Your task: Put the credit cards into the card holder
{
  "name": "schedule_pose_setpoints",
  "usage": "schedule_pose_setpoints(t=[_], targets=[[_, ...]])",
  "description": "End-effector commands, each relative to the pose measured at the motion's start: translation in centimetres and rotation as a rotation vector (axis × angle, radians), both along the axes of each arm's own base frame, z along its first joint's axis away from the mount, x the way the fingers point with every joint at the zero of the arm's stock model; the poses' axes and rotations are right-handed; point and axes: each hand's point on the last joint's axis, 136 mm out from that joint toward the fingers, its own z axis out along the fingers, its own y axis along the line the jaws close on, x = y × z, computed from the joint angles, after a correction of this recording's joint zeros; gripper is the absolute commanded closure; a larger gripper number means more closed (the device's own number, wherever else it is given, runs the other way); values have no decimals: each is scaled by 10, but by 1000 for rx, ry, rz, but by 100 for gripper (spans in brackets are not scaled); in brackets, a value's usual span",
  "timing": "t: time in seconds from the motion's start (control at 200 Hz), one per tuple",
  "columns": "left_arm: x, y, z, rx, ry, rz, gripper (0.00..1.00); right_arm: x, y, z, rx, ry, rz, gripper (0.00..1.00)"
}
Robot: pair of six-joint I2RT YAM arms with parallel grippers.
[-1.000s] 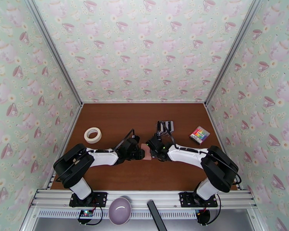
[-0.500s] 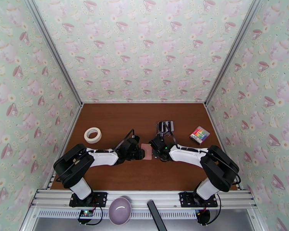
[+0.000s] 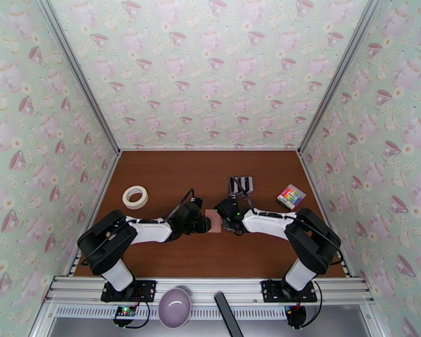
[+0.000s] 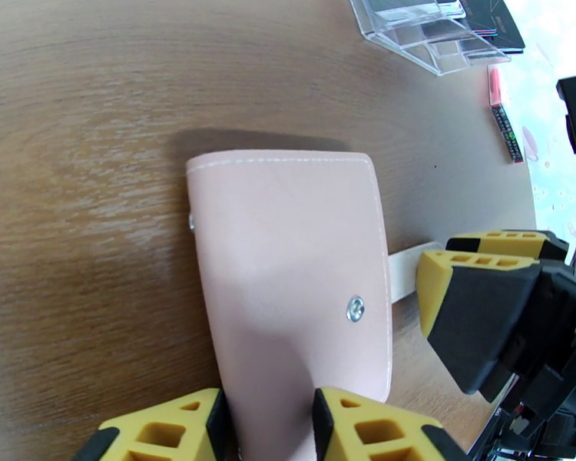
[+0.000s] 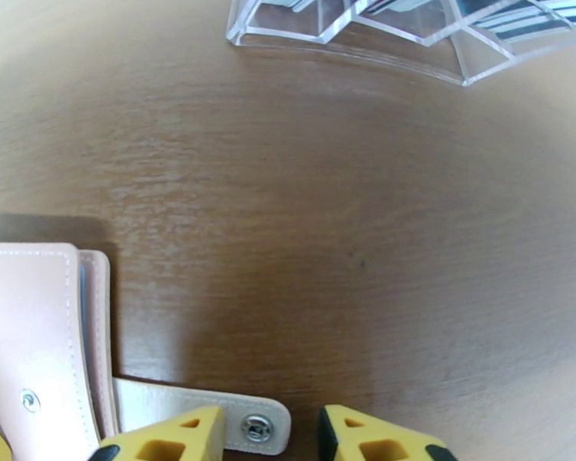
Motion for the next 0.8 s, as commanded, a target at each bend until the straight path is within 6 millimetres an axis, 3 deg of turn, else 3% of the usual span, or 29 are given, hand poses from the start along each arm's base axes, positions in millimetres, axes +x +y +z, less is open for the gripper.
schedule_pose_setpoints(t=[0.0, 0.19, 0.481, 0.661, 0.796], targets=[[-36, 31, -53, 145, 165, 16, 63, 2, -9, -6, -73, 19, 5, 62], [-35, 31, -54, 153, 171, 20, 63, 4, -1, -5, -53, 30, 32, 64], [-34, 31, -54, 158, 172, 24, 63, 14, 9, 32, 40, -41, 51, 64], [-33, 29, -52, 160, 173, 20, 63, 16, 14, 43, 67, -50, 65, 64], [-29, 27, -46, 152, 161, 21, 62, 15, 19, 60, 118, -70, 76, 59]])
